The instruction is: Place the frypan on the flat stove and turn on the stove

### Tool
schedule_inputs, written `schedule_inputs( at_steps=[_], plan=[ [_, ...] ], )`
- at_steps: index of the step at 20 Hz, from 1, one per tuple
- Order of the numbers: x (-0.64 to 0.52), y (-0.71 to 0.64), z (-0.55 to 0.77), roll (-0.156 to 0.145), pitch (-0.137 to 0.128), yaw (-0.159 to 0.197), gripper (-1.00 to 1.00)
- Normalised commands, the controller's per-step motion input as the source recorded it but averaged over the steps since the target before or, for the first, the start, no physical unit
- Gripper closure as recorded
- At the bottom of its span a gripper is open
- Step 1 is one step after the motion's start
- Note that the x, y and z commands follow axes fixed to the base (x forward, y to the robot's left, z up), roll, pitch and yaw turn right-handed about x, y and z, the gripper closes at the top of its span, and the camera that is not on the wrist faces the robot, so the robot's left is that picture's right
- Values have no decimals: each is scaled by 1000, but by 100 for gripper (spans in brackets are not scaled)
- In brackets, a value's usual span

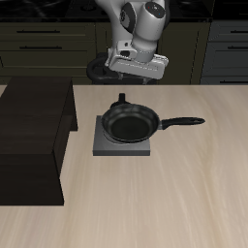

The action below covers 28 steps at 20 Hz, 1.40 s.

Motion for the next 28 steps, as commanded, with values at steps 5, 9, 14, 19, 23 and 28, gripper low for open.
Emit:
schedule_inputs(
  at_steps=[5,9,14,19,23,28],
  plan=[
    [-124,-123,-36,54,-15,-29,-100],
    [-96,-179,-23,-20,-10,-9,-100],
    [-11,-147,-54,23,-2,5,-100],
    [60,-25,-70,2,16,-2,-100],
    [45,-47,-127,6,14,0,-100],
    [-21,29,-98,9,-2,-8,-100]
  ],
)
